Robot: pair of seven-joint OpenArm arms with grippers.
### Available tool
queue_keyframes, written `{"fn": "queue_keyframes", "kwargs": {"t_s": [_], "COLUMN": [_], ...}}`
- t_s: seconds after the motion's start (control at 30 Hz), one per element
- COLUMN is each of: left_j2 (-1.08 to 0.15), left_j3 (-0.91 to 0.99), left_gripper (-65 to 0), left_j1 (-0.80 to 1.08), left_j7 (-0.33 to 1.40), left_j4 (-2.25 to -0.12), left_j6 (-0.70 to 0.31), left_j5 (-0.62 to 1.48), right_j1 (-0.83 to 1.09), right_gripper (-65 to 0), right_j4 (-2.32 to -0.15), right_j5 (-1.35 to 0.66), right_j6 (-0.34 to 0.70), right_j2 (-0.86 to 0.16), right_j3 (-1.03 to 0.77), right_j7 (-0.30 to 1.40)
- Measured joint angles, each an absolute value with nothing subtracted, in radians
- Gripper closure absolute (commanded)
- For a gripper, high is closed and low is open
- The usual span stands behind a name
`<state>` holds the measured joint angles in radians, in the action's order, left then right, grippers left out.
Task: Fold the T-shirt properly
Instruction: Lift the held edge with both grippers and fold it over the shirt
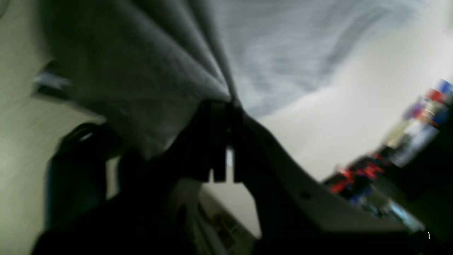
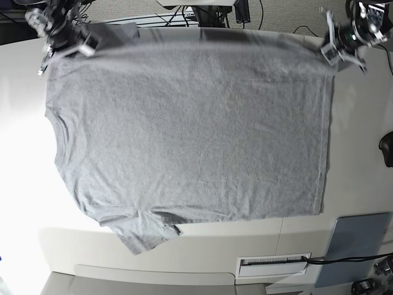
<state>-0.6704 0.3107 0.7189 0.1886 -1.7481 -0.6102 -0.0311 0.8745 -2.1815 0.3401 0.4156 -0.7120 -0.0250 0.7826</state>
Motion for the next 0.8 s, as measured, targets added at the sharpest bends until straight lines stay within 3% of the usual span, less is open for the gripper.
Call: {"fn": "queue_keyframes", "kwargs": {"t_s": [0.13,0.53,0.8], "left_j2": [-0.656,-0.651,-0.649], "left_j3": [0.311,0.264,0.156], "left_gripper": [0.0,0.0,0.0], "left_j1": [0.644,0.477,0.353], "left_j7": [0.264,0.259,0.292], "left_j4": [-1.750,-1.654,-1.596], "left_j6": [-0.559,-0.558,-0.460], "left_j5": [-0.004,0.038,0.025], "right_j1": [0.786,0.441,0.312], "right_gripper": [0.0,0.0,0.0], "right_j4": [-2.175,-1.910,-1.802], "right_j5": [0.326,0.152,0.170], "right_j6": [0.415,0.424,0.418], "right_j2": [-0.712,-0.698,-0.699], "right_j3": [-0.033,-0.027,0.112], "right_j7": [0.725,0.624,0.628]}}
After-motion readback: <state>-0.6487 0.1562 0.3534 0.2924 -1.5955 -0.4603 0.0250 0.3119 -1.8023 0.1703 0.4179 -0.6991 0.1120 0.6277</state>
